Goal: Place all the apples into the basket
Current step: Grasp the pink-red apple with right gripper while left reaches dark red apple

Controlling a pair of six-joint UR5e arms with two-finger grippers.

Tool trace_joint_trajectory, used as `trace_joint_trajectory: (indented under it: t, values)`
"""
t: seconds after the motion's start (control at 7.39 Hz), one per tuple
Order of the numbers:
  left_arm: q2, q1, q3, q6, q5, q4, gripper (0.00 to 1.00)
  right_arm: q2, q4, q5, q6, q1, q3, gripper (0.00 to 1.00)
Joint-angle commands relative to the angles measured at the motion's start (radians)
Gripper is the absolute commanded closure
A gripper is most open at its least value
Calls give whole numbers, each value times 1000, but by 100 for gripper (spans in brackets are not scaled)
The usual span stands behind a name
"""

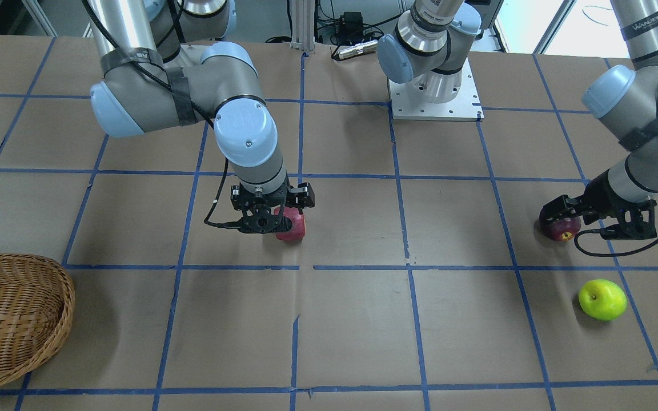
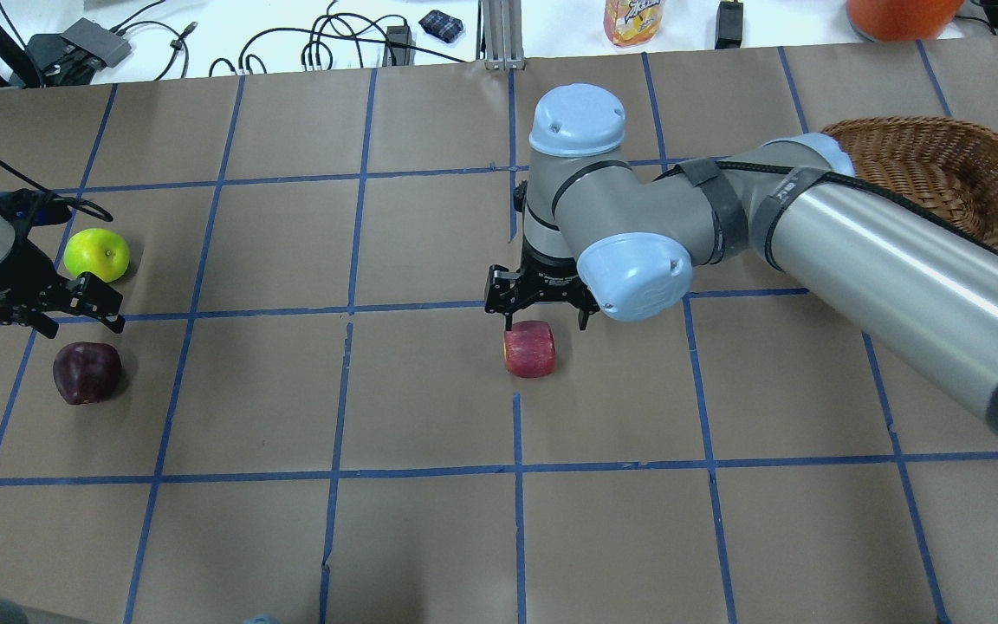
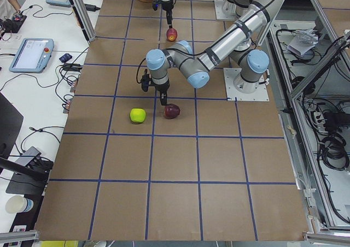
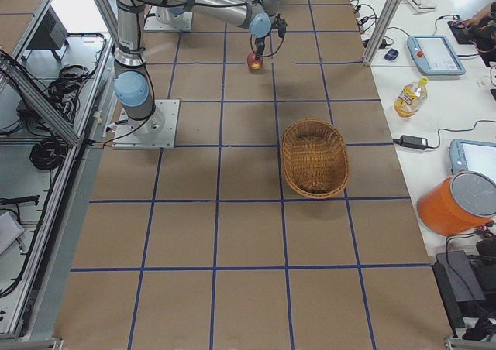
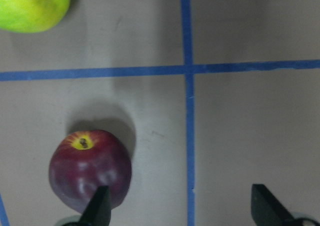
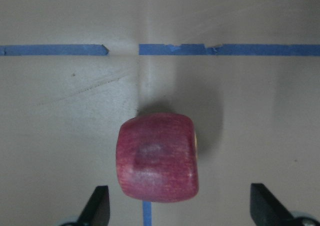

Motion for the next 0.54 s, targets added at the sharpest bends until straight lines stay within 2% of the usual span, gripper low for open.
trace_joint_trajectory:
  t: [0.0, 0.41]
  values:
    - [-19, 77, -50, 12, 9, 67, 0, 54, -16, 9, -3, 12, -12, 0]
    - [-40, 79, -57, 11, 7, 67, 0, 96, -33, 9, -5, 12, -12, 0]
